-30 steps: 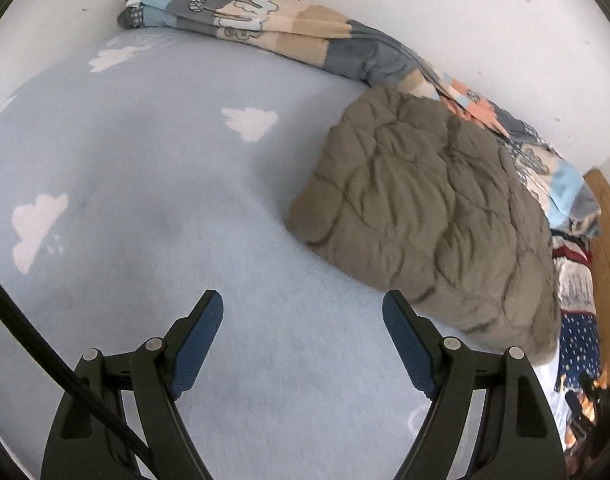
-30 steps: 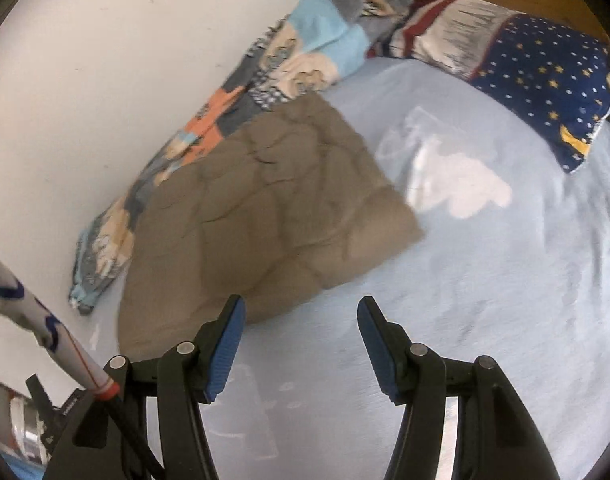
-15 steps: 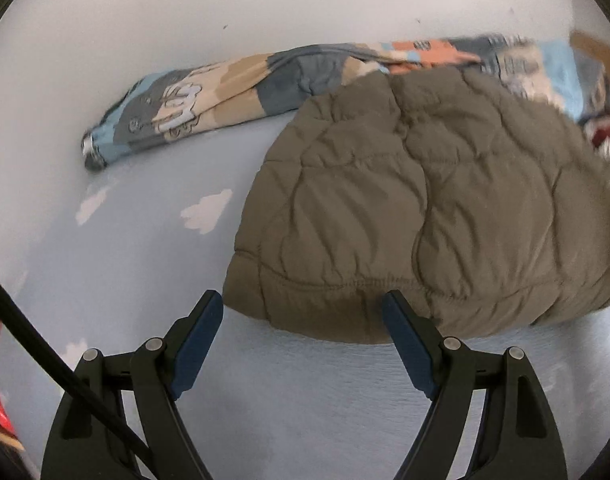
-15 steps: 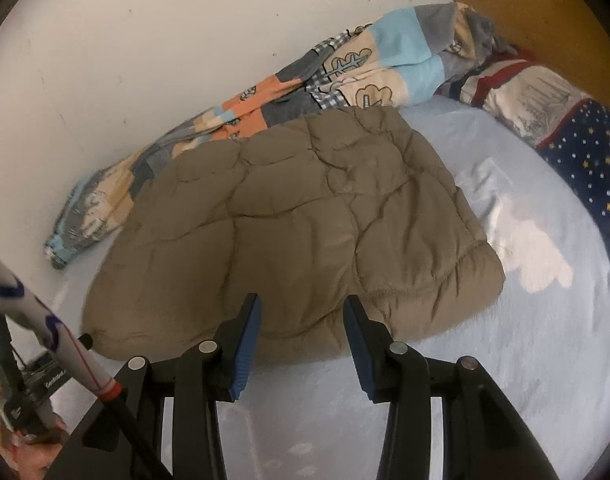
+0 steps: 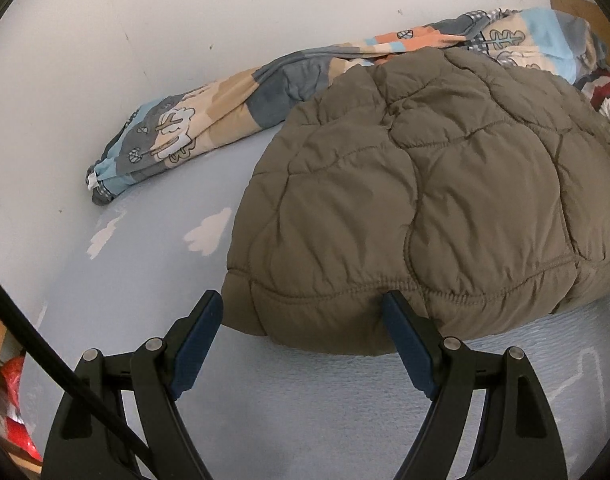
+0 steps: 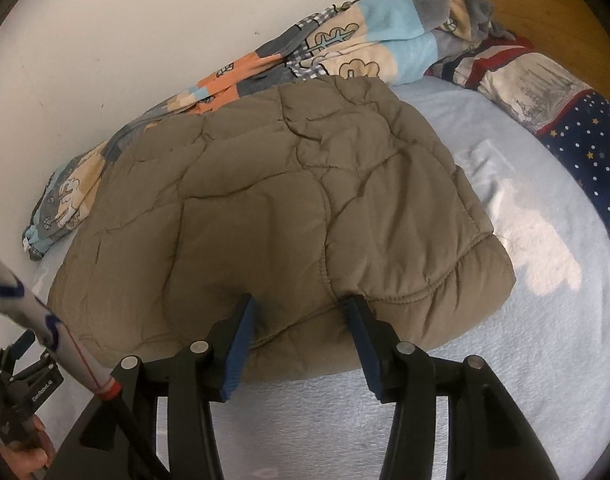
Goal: Fold large clothes
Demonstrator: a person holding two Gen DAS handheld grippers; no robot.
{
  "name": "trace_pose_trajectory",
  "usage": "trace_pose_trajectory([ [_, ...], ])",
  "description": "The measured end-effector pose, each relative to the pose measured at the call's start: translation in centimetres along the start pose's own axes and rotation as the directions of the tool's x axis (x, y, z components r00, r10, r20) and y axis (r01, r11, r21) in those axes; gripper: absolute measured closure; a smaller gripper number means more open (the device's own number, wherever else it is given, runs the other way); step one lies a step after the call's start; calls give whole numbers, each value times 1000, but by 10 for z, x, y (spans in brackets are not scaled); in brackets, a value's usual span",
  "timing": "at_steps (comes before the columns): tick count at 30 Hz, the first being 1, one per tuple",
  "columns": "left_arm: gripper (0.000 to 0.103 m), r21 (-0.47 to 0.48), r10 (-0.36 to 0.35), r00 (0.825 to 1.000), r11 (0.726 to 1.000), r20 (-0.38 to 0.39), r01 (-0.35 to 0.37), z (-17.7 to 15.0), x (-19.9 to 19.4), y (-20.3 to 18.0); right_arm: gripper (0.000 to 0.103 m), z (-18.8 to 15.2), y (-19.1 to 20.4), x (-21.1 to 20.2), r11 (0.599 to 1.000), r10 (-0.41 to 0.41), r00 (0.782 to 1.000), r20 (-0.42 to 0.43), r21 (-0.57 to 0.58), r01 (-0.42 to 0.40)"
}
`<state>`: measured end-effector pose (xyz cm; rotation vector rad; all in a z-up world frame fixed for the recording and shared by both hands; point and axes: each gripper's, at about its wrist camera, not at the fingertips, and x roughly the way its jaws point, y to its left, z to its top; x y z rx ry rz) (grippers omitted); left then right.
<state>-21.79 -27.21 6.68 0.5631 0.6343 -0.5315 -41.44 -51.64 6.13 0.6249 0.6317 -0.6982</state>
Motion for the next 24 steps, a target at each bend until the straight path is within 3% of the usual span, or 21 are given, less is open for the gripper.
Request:
trace_pose_trajectory([
  [24,22,22,22,1000,1000,3,-22,0,4,-7,41,0,0,1,1000,21,999,-50,17,-20],
])
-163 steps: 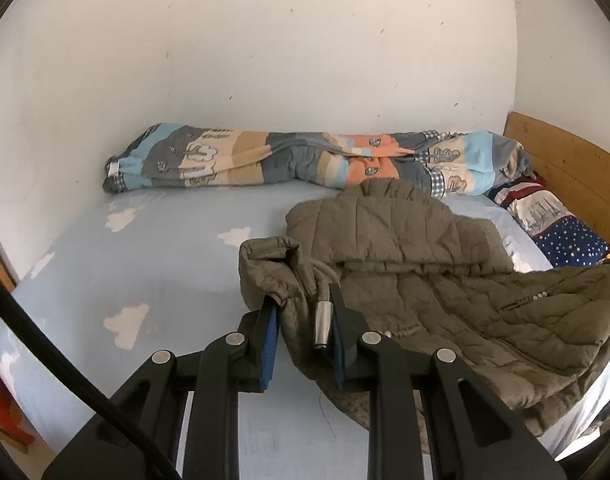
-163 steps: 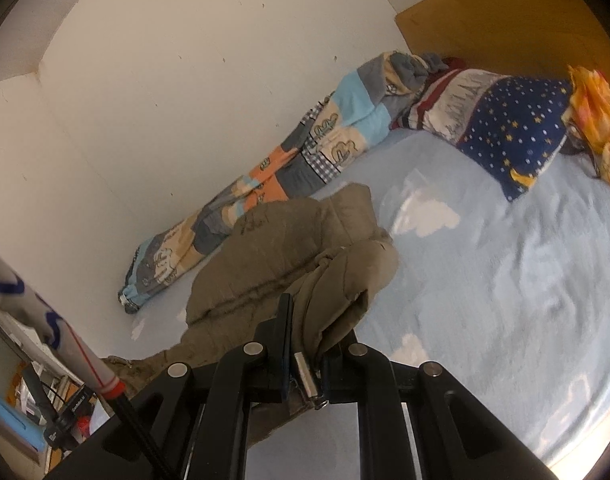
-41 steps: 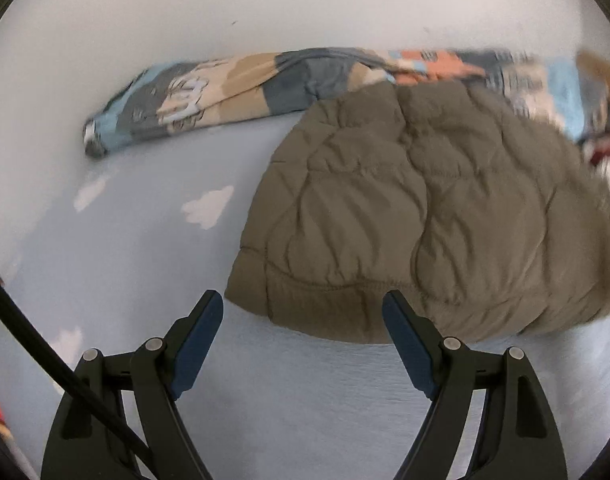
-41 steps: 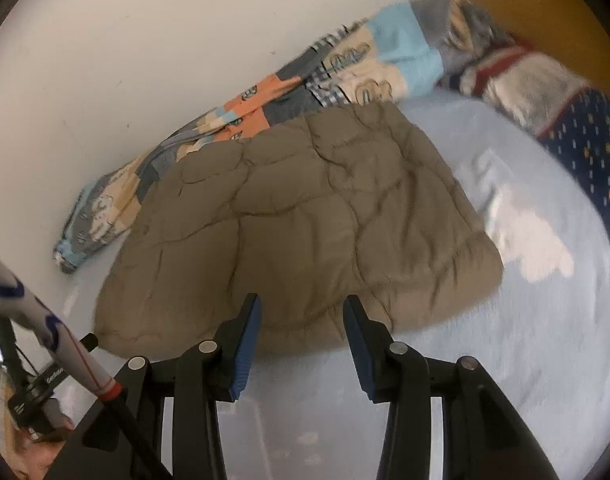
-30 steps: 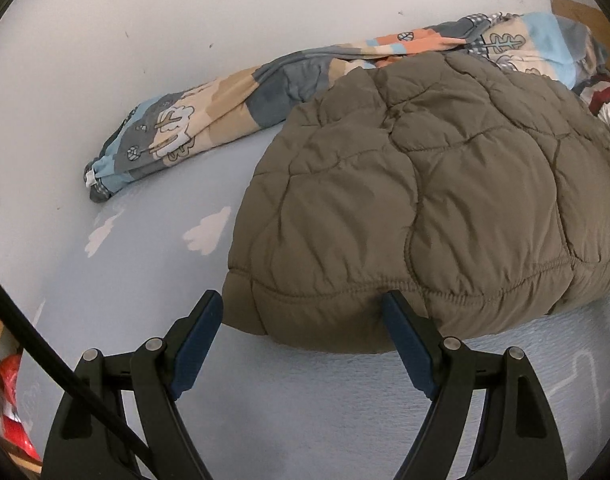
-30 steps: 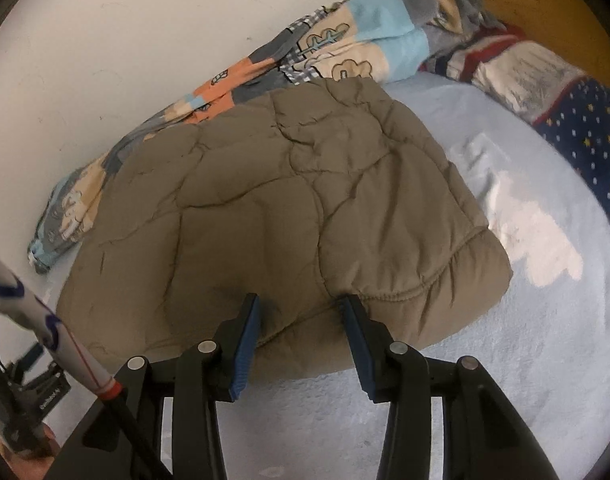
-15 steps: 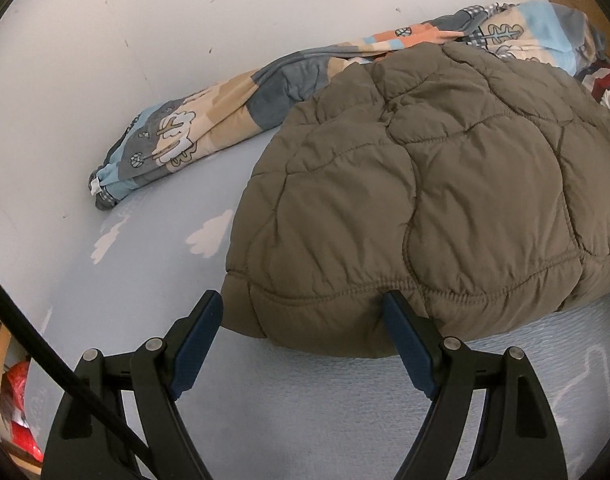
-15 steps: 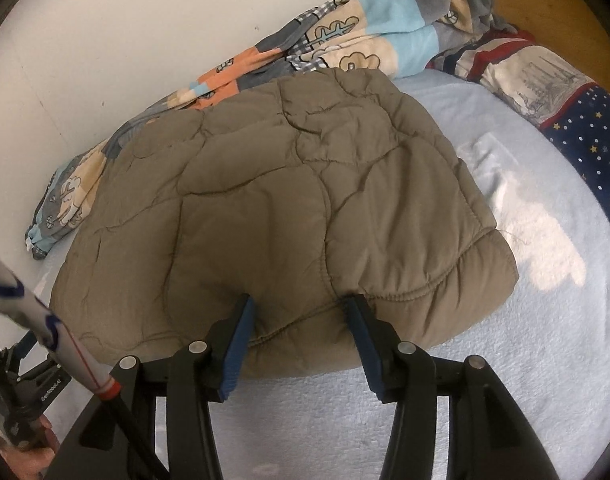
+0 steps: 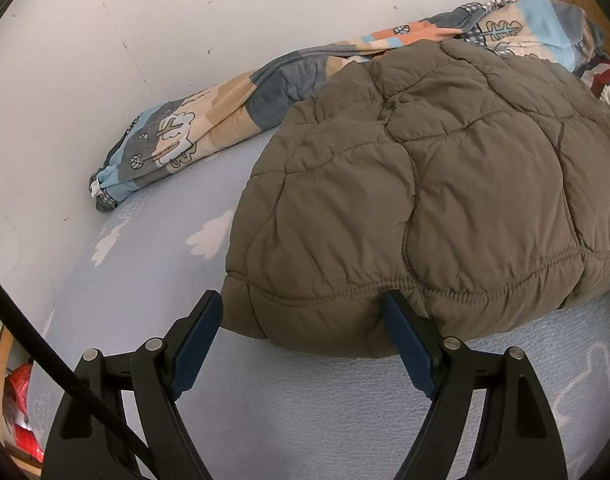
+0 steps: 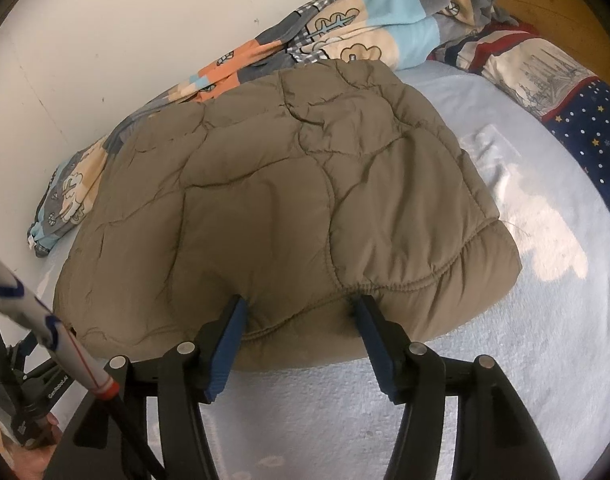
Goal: Fold large clothes
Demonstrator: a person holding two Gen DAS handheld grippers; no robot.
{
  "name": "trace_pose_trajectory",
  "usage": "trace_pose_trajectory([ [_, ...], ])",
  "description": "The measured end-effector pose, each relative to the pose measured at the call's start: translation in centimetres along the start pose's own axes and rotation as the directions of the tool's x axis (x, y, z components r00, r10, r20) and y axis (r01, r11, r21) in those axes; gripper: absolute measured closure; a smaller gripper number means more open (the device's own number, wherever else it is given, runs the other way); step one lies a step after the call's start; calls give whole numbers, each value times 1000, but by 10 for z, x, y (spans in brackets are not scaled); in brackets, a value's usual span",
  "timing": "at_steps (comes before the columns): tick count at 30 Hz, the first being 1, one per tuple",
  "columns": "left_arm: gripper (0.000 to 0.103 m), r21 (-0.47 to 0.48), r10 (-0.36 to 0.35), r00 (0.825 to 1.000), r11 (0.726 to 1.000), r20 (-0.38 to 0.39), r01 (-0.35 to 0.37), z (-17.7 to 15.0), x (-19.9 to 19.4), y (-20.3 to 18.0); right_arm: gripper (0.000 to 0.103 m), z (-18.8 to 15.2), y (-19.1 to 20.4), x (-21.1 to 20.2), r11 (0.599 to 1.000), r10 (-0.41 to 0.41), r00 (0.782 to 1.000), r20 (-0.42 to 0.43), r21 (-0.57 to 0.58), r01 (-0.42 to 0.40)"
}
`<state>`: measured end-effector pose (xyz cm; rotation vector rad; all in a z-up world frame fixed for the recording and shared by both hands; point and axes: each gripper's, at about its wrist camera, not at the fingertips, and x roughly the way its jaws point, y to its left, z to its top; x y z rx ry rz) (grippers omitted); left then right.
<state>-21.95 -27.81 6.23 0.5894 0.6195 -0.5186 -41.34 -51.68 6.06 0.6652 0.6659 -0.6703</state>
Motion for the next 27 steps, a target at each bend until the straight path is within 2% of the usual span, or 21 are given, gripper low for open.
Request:
trace_pose_trajectory([
  [14,22,-11,-15,1000,1000,-10,15,0,2,2,41,4,-15,-8,994,42,999,-8,101,-41],
  [27,21,-11,-14,1000,1000,-11,14,0,2,2,40,5,-33,-7,985,-5,1000,-21,170,9],
])
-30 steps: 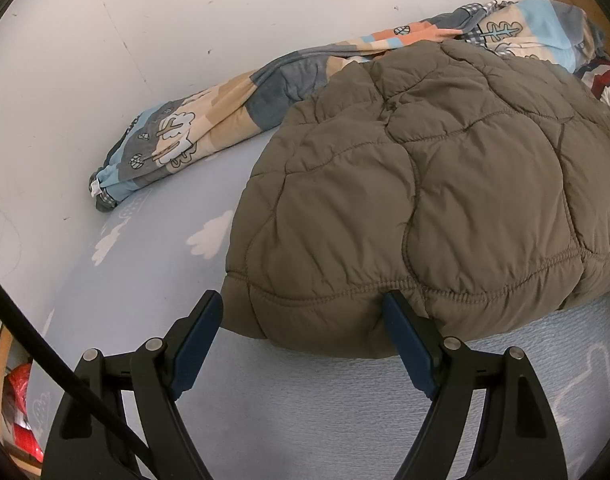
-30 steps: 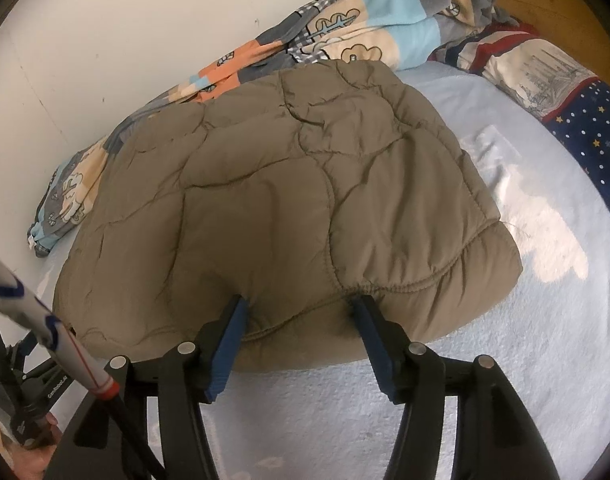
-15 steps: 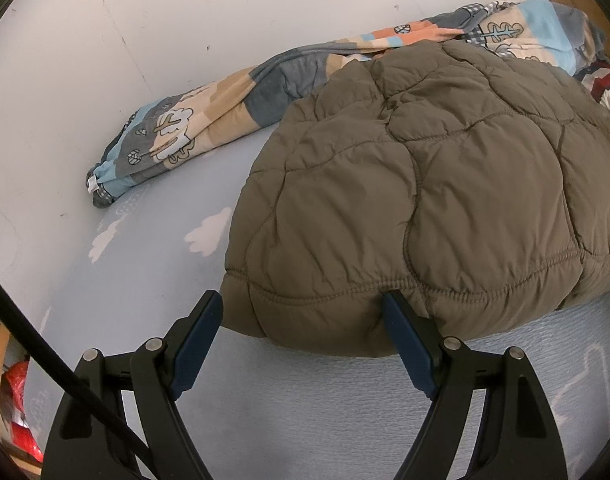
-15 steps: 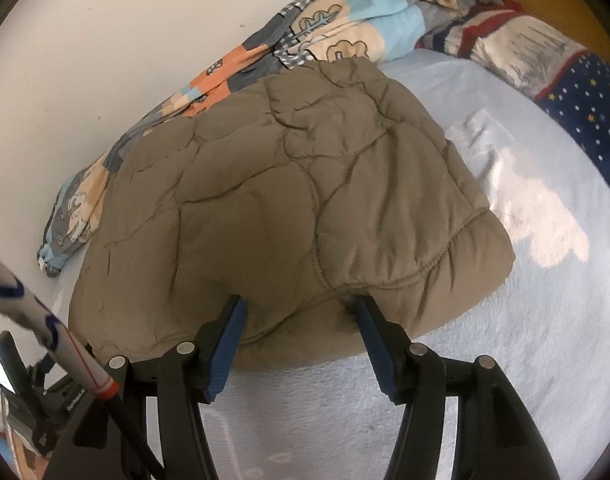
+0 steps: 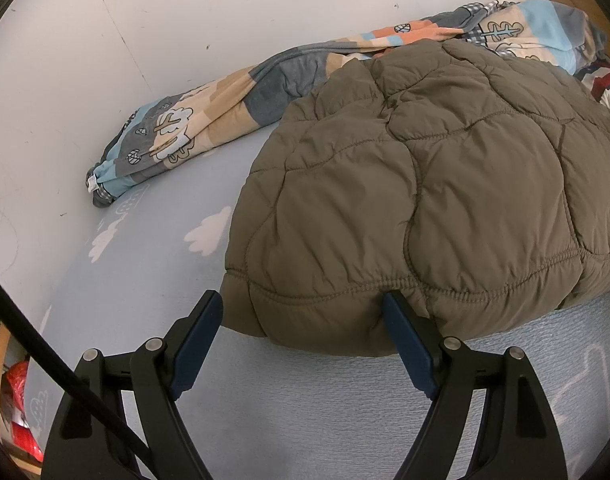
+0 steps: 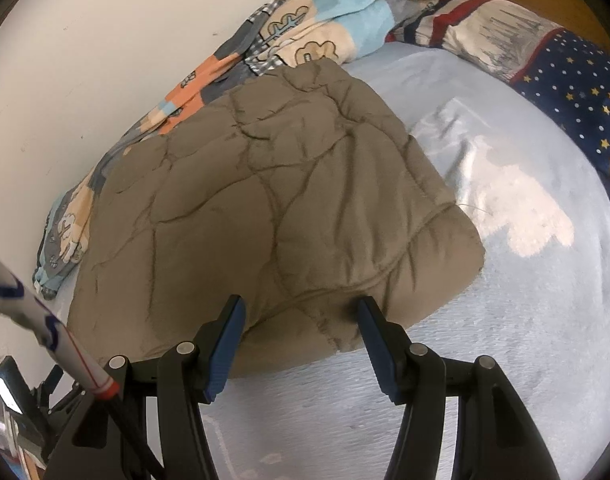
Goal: Fold large clothes
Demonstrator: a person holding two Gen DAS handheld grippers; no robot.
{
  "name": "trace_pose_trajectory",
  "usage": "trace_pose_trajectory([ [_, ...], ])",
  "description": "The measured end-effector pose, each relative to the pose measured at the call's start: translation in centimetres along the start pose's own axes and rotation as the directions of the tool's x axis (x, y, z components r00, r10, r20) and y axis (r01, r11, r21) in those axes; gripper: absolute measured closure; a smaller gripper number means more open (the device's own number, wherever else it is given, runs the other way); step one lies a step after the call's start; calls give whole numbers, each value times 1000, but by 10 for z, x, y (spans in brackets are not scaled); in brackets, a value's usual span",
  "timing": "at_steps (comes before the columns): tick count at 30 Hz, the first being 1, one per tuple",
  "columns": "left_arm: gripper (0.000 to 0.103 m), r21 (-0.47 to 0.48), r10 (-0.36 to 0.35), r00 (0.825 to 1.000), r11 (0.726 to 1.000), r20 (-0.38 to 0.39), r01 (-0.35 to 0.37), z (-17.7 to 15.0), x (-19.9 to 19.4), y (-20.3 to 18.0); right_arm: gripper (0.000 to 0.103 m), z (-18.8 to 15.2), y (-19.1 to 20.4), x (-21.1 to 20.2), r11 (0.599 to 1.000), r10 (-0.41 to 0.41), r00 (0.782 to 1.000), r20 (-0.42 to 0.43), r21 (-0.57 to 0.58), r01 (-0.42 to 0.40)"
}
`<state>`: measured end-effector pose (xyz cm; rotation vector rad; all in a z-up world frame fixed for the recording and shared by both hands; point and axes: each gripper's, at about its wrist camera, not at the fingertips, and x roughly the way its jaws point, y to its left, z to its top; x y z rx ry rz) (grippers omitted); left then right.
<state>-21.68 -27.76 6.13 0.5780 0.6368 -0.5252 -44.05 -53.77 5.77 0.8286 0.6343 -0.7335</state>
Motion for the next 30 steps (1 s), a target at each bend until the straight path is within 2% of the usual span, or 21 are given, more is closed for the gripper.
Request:
trace_pose_trajectory([
  [15,20,3,1,1000,1000,-2,-1,-1,2,2,38,1,-2,3,1000,2,1000,-19,10,-2],
  [21,19,-17,-19,1000,1000,-17,19,-1,3,7,38,1,-3,2,1000,4,1000,-19,20,-3],
  [25,19,-79,-57,998,995,-28,55,2,1,18,38,1,-4,0,1000,6,1000,-18,26,-5],
  [28,19,-168,-97,995,981,-14,93,5,0,36,38,3,-5,-4,1000,6,1000,2,28,-6],
  [30,19,-217,-111,993,971,-32,102,6,5,47,38,4,-6,-7,999,3,1000,17,34,-3],
])
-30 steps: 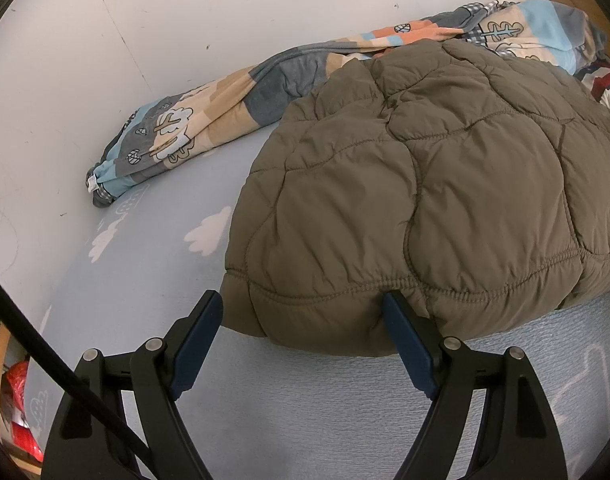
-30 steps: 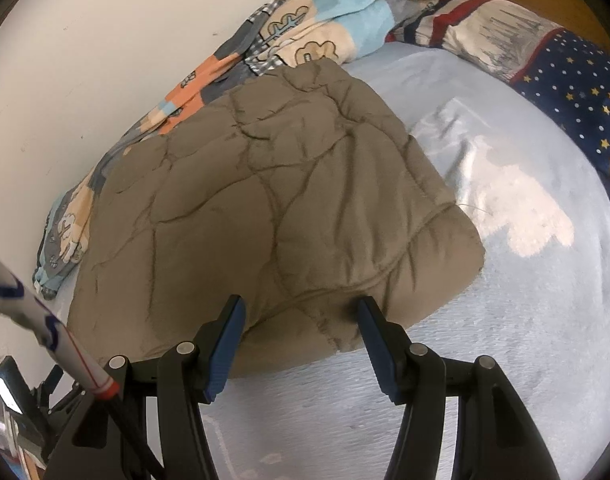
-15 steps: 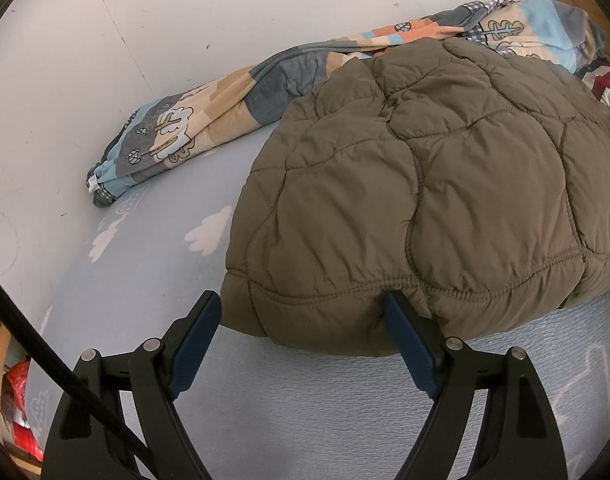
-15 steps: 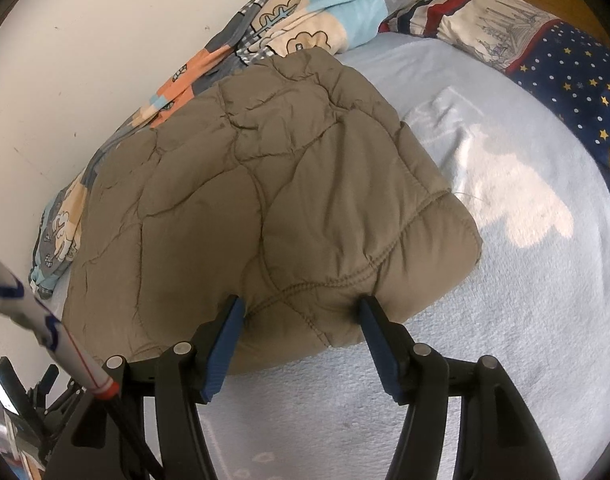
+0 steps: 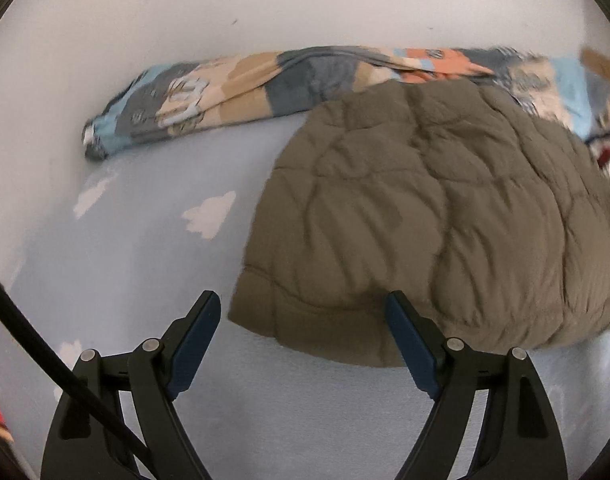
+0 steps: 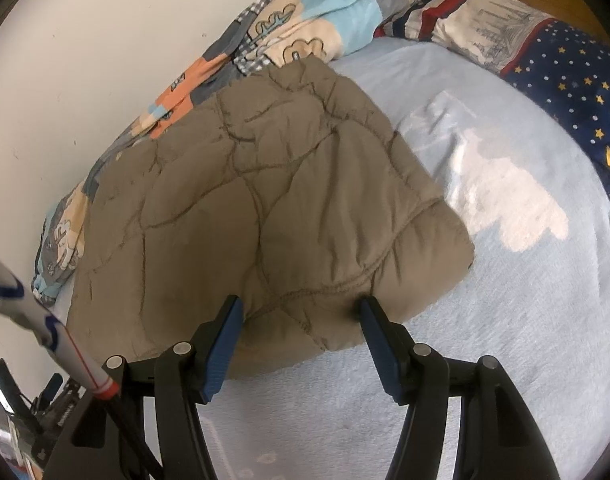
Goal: Fold large clothes
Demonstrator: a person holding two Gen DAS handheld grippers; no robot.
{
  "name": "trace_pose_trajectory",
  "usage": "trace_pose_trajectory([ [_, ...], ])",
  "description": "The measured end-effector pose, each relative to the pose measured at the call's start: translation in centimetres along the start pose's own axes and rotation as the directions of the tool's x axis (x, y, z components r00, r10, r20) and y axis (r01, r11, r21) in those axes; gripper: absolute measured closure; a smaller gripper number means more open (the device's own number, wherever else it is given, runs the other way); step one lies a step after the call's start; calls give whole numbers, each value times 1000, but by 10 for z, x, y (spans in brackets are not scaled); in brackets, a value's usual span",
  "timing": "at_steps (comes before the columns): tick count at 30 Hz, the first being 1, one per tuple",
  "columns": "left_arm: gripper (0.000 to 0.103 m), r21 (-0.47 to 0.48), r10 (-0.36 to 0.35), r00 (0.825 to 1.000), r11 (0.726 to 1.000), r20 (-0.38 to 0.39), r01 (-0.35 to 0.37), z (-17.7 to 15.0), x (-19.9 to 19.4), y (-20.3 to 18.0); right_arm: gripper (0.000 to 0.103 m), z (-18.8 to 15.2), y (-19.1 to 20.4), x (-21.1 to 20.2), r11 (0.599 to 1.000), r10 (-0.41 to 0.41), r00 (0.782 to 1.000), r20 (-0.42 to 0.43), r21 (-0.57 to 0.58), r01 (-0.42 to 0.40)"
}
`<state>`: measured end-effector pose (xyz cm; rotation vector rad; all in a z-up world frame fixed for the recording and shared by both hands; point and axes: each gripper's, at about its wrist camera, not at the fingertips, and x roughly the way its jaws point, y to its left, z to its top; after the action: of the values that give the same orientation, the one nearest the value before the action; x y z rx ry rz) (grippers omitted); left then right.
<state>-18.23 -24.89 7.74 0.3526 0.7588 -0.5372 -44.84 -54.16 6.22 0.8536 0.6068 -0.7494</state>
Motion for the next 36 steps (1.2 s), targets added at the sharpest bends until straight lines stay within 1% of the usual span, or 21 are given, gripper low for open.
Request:
trace_pose_trajectory([
  [2,18,-57,-16,998,998,-57,12,-1,13,14,38,1,-3,1,1000,-3,1000,-4,11,4],
  [4,16,-118,-69,991,992,-118,55,-5,27,23,38,1,-8,6,999,-4,999,-33,32,5],
  [5,16,-150,-99,986,986,-137,78,-7,31,28,38,0,-10,10,999,-3,998,-58,40,6],
  [6,16,-171,-116,983,981,-142,91,-7,32,31,37,-1,-12,13,999,0,997,-71,48,3],
  [8,16,-202,-148,977,973,-154,115,-4,30,37,37,-1,-15,12,997,14,997,-70,72,-9],
  [9,16,-225,-169,973,966,-155,132,-3,29,41,37,0,-16,11,997,19,997,-70,78,-13],
  [10,16,-262,-202,967,952,-152,158,-2,28,48,37,1,-16,9,997,22,998,-66,80,-16],
  [12,16,-347,-277,951,913,-141,214,-2,27,63,37,2,-18,5,996,22,999,-48,90,-18],
  [13,16,-404,-321,937,882,-138,242,-3,29,71,37,4,-20,2,995,24,999,-40,102,-20],
  [15,16,-485,-374,917,832,-135,268,-7,33,84,37,5,-26,-2,991,29,999,-29,128,-25],
  [17,16,-583,-441,888,758,-127,293,-16,41,99,37,6,-32,-5,987,33,999,-21,160,-29],
  [18,16,-614,-462,878,731,-126,297,-18,44,102,36,7,-35,-6,982,37,999,-19,185,-33],
  [20,16,-680,-510,852,667,-118,305,-27,50,110,34,6,-41,-6,972,53,998,-16,230,-47],
  [21,16,-702,-531,840,641,-113,311,-30,52,113,34,6,-44,-7,967,58,998,-17,249,-52],
  [23,16,-721,-552,827,614,-104,320,-31,54,116,33,5,-51,-9,953,71,997,-12,297,-64],
  [24,16,-725,-557,824,608,-100,323,-33,53,116,33,5,-53,-10,948,74,997,-10,310,-67],
  [27,16,-720,-568,818,604,-87,342,-34,50,115,30,2,-61,-11,925,95,995,-1,369,-88],
  [30,16,-711,-575,814,608,-88,353,-30,51,113,28,0,-69,-12,902,118,993,1,418,-108],
  [33,16,-705,-576,813,613,-89,358,-27,52,111,27,-1,-76,-12,880,132,991,9,459,-121],
  [36,16,-700,-571,816,619,-91,355,-24,54,109,25,-2,-80,-13,863,148,989,27,484,-142],
])
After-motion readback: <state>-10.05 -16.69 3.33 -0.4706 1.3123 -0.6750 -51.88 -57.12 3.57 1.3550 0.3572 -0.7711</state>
